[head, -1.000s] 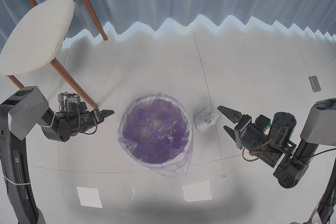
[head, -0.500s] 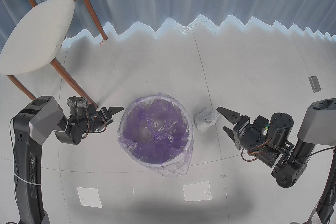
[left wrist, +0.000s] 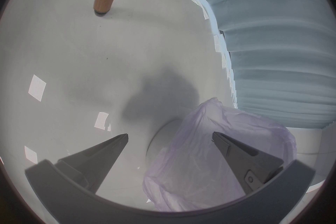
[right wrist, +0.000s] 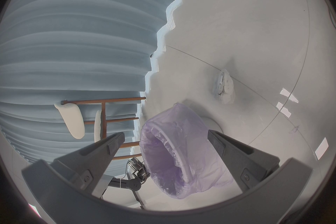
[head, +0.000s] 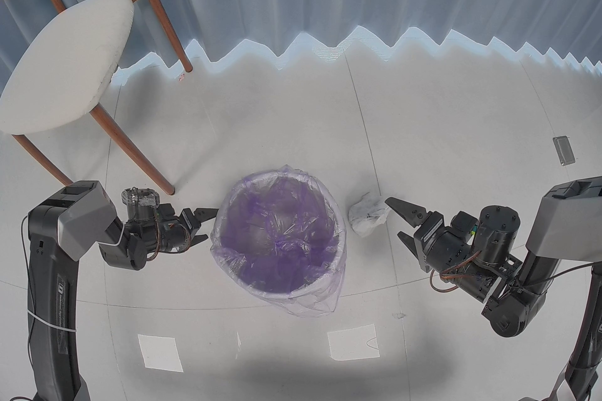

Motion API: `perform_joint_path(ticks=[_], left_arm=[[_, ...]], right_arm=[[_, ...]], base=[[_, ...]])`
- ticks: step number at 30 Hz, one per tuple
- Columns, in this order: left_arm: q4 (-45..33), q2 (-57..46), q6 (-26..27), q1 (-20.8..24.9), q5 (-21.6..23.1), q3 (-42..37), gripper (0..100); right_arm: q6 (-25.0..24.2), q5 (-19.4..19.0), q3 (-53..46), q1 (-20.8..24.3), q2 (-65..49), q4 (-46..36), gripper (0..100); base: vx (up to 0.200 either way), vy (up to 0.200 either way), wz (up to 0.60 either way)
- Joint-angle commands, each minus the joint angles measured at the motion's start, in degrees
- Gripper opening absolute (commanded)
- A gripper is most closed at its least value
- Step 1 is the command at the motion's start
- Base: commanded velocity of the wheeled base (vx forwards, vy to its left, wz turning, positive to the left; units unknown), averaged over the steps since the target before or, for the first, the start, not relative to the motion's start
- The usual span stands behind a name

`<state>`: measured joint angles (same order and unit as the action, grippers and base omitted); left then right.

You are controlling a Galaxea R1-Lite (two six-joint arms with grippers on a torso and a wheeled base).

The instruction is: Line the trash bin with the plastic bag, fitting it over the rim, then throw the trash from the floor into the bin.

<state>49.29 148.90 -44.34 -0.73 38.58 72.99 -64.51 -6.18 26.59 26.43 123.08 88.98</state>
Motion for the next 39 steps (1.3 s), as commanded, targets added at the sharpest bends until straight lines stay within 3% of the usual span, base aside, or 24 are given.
perform_joint_path(ticks=[1,6,7,28,34,39], left_arm=[[0.0,0.3,-0.3,0.4,0.2,-0.4,100],[0.0,0.3,-0.8,0.8,0.2,-0.7,100],[0.0,0.3,-0.8,0.8,0.2,-0.7,0],[0.5,2.4,-1.3,1.3,-0.7,-0.2,0],[0.9,5.6,-0.7,3.3,-4.8,3.4,0],[0.5,6.2,-1.2,5.0,-5.7,5.1,0]], right_arm=[[0.0,0.0,0.0,0.0,0.3,0.9,100],[0.0,-0.1,0.0,0.0,0.4,0.9,100],[0.0,-0.1,0.0,0.0,0.4,0.9,100],[0.1,0.0,0.0,0.0,1.2,0.9,100],[0.1,0.0,0.0,0.0,1.3,0.9,100],[0.1,0.0,0.0,0.1,1.2,0.9,100]], base=[[0.000,0.000,0.00],[0.000,0.000,0.00],[0.000,0.000,0.00],[0.000,0.000,0.00],[0.000,0.000,0.00],[0.000,0.000,0.00]])
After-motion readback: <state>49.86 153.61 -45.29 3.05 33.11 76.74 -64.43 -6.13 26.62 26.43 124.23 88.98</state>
